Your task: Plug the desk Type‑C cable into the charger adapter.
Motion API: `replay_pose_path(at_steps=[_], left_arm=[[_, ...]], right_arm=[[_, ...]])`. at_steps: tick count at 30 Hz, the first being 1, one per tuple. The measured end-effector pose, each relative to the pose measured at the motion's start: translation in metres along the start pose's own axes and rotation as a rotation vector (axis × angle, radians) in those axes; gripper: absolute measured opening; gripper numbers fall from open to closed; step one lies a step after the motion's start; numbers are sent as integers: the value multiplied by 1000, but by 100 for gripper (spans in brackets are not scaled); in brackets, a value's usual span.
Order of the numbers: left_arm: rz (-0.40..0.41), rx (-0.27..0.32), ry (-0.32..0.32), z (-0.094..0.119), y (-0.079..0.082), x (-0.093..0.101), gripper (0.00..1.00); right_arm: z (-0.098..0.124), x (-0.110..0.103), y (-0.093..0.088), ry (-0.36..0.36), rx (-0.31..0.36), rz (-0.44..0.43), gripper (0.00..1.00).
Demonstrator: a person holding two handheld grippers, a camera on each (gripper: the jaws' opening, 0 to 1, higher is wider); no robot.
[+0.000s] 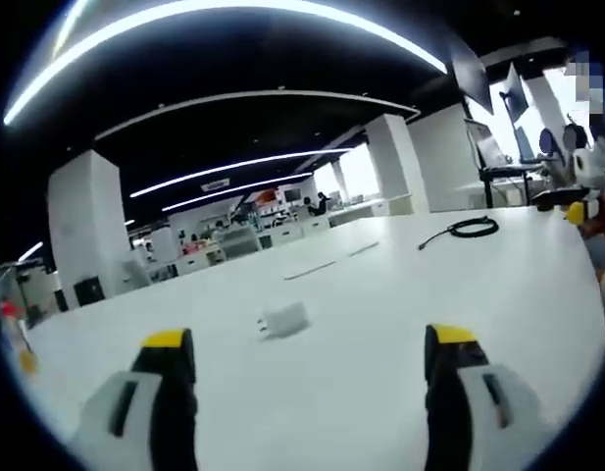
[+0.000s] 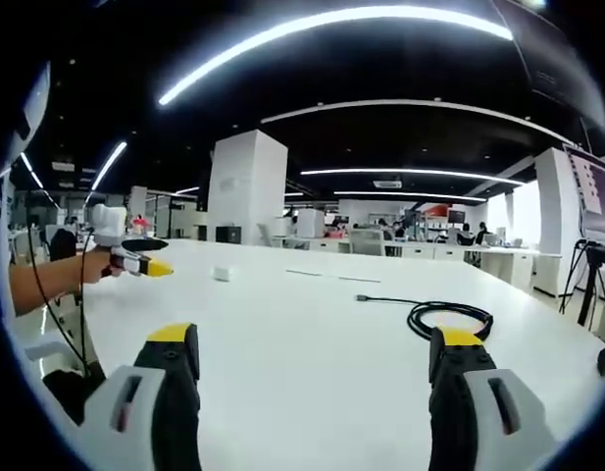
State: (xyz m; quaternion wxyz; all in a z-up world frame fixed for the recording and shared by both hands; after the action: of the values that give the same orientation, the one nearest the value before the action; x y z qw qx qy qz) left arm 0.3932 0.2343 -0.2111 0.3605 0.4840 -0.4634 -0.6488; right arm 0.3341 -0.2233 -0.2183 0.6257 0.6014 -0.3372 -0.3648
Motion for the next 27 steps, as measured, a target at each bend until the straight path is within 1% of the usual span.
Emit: replay_pose_path(at_steps=[1, 5, 6, 8, 12, 15, 17, 22, 24, 27], left_arm=[[-17, -7, 0, -3, -1, -1, 97], [-38, -27, -5, -12, -6, -7, 96], [-44, -27, -6, -15, -8, -12, 94], [-58, -26, -11, -18, -9, -16, 91], [-91, -30, -21, -27, -9, -23, 86], [-97, -38, -23, -32, -10, -28, 85], [-105, -39, -32, -37, -10, -29, 83], [-159, -43, -61, -47, -8, -30, 79], [-169, -42, -73, -52, -9, -34, 76], [-186, -48, -82, -58, -9, -37, 75]], right_arm=[[0, 0, 0, -1, -1, 2, 99], [-1, 0, 1, -3, 0, 3, 99], [-1, 1, 1, -4, 0, 6, 99], [-1, 1, 1, -6, -2, 5, 99], [-1, 2, 1, -10, -5, 6, 99], [-1, 1, 2, -12, -4, 8, 99], [-2, 1, 2, -13, -5, 6, 99], [-2, 1, 1, -12, -8, 9, 99], [-2, 1, 1, -14, -10, 9, 98], [-2, 1, 0, -13, -12, 9, 98]])
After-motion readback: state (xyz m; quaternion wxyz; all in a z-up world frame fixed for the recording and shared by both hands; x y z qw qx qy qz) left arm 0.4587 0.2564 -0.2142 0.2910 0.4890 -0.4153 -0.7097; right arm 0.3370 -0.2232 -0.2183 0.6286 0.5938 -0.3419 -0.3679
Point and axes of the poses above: the point that each gripper's makers call its tool centre point, and the gripper's own axes: z roughly backward along the fingers, x roughly to its right, y roughly out of its top, the point moved 9 cm from there along z, roughly backward along the fingers, and after that the axes turned 4 degrees about -z, right-handed, at the moved point
